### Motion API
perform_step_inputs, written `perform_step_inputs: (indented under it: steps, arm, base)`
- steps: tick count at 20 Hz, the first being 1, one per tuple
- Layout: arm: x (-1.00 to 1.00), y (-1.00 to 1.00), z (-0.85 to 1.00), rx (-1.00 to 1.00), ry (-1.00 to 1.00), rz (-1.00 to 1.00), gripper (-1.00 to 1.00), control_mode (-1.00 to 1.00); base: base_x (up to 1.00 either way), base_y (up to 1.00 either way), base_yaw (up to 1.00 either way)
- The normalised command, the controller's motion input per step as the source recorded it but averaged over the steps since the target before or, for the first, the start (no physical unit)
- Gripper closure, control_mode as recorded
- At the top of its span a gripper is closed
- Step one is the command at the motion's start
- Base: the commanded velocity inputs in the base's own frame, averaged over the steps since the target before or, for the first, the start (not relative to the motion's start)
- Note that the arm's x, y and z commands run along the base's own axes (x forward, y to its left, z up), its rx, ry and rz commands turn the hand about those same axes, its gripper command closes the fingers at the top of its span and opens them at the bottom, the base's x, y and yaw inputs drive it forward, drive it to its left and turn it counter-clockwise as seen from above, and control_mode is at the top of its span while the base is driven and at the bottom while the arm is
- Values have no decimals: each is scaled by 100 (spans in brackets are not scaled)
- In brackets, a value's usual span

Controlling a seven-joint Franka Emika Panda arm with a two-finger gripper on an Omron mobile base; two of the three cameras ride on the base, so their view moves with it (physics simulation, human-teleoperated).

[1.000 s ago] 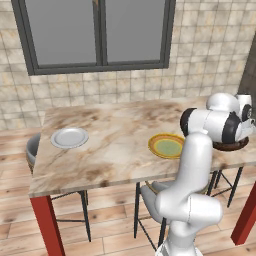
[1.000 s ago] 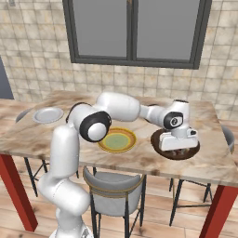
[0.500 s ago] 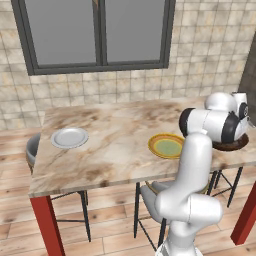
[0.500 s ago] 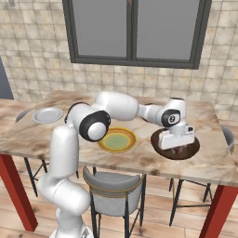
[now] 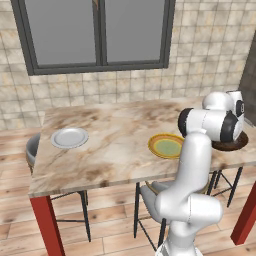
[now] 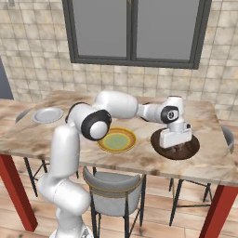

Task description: Pick the chicken drumstick and avocado from their plates and place them in the bowl. Then put the bowl in the fridge.

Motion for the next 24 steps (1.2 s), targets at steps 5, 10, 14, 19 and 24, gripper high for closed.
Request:
perform_step_inputs:
  steps: [5, 10, 14, 19, 24]
  arm:
    - [1, 0, -11, 6, 17, 12, -100, -100]
    - [3, 0, -1, 10, 7, 10, -100, -100]
    - [2, -2, 1, 8, 3, 8, -100, -100]
    - [0, -13, 20, 11, 0, 4, -100, -100]
    - [-11, -24, 39, 11, -2, 1, -100, -100]
  base:
    - [0, 0, 0]
    - [0, 0, 0]
    - [0, 0, 0]
    - [0, 0, 0]
    - [0, 0, 0]
